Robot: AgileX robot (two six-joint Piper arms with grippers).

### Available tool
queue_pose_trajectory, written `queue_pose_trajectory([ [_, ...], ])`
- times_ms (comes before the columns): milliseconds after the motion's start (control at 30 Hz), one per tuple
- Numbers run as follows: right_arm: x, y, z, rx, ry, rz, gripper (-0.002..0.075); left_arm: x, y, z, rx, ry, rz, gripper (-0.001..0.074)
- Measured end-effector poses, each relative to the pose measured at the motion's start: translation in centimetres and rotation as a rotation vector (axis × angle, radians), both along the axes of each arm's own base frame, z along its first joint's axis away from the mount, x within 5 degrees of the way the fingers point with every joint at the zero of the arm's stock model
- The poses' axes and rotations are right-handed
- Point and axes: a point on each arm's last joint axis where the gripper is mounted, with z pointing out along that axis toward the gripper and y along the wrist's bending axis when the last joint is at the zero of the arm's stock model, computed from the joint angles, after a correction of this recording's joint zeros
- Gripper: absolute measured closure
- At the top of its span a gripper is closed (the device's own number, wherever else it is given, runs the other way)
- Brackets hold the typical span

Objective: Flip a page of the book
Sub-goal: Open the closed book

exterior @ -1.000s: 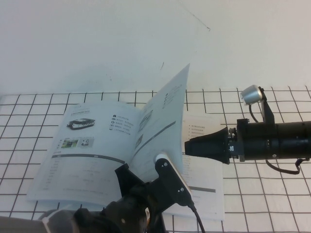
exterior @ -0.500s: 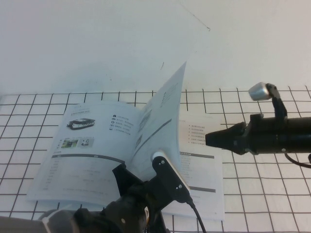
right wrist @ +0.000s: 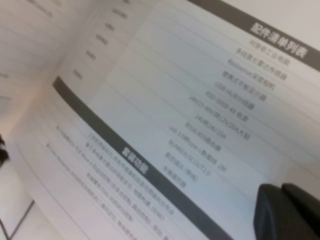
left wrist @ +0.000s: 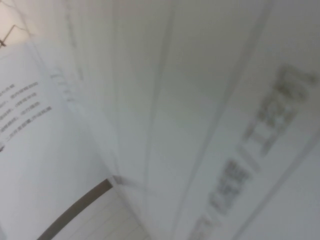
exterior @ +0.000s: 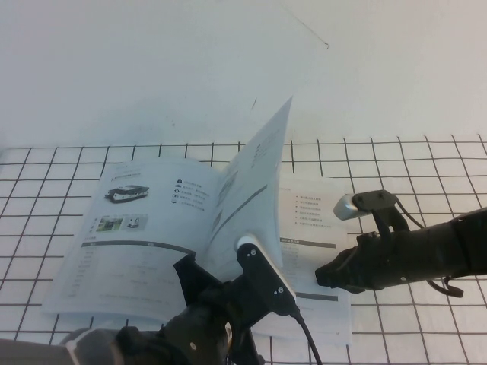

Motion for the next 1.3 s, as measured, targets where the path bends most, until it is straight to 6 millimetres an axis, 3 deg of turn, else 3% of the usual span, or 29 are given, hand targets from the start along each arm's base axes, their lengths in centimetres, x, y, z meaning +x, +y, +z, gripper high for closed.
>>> queue_pose_trajectory([
  [167, -0.1, 0.0, -0.1, -0.034, 0.016, 0.024, 0.0725, 0.6, 0.3, 0.6, 0.016, -0.063, 0.052, 0.0737],
  [433, -0.1, -0.1, -0.2, -0.071, 0.054, 0.031, 0.0725, 1.6, -0.2, 5.6, -0.079, -0.213, 0.077, 0.0737],
  [533, -0.2, -0.1, -0.2, -0.072, 0.057, 0.029, 0.0725, 2.2, 0.2, 6.5, -0.079, -0.243, 0.114, 0.0737],
  [1033, -0.2, -0.1, -0.1, -0.068, 0.061, 0.045, 0.0725, 7.1, 8.1, 5.9, -0.080, -0.135, 0.516, 0.0737],
  [1300, -0.1, 0.0, 0.0, -0.056, 0.043, 0.048, 0.0725, 7.0, 7.5, 5.5, -0.160, -0.050, 0.466, 0.0737],
])
